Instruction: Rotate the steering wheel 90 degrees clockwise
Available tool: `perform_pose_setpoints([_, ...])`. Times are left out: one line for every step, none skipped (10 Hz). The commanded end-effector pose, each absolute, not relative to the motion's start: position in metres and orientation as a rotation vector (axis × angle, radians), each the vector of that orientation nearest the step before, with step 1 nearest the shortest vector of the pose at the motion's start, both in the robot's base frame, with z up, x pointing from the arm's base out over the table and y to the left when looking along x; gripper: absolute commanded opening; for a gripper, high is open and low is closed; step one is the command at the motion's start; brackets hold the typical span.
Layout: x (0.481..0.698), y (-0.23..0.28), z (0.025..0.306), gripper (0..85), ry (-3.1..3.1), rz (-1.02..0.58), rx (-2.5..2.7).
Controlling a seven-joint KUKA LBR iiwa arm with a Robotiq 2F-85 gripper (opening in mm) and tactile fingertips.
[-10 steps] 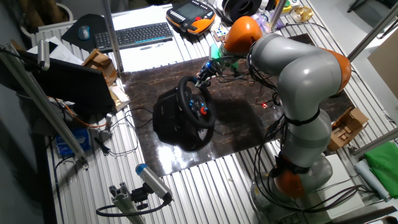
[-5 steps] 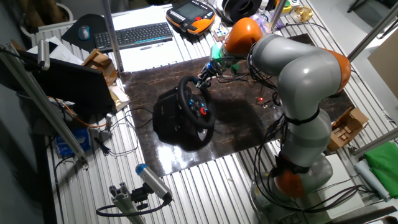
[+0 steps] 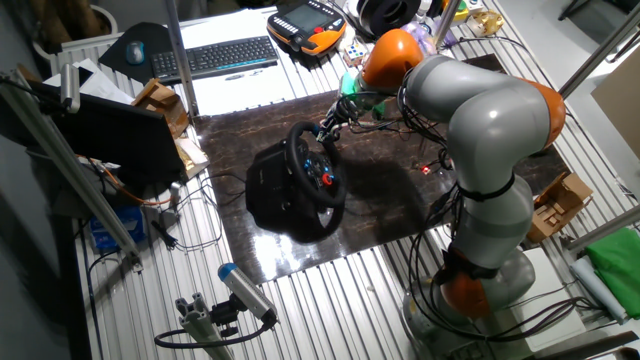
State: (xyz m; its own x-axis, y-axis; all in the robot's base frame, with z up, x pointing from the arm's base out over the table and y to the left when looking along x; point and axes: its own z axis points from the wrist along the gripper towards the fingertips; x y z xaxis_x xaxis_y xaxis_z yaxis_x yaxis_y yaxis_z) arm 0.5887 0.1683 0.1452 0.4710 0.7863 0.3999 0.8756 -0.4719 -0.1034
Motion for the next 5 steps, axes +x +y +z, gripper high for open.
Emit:
perform_pose_setpoints([0.5878, 0.1681, 0.1442, 31.7, -1.407, -0.429, -2.431])
perform_pose_setpoints([0.5873, 0.1677, 0.1440, 32.0, -1.404, -0.422, -2.436])
perform_pose_setpoints([0.5865, 0.1671, 0.1433, 32.7, -1.401, -0.418, -2.439])
perform_pose_setpoints([0.5859, 0.1664, 0.1422, 33.3, -1.399, -0.415, -2.443])
perform_pose_setpoints([0.5854, 0.1659, 0.1409, 33.3, -1.398, -0.404, -2.450])
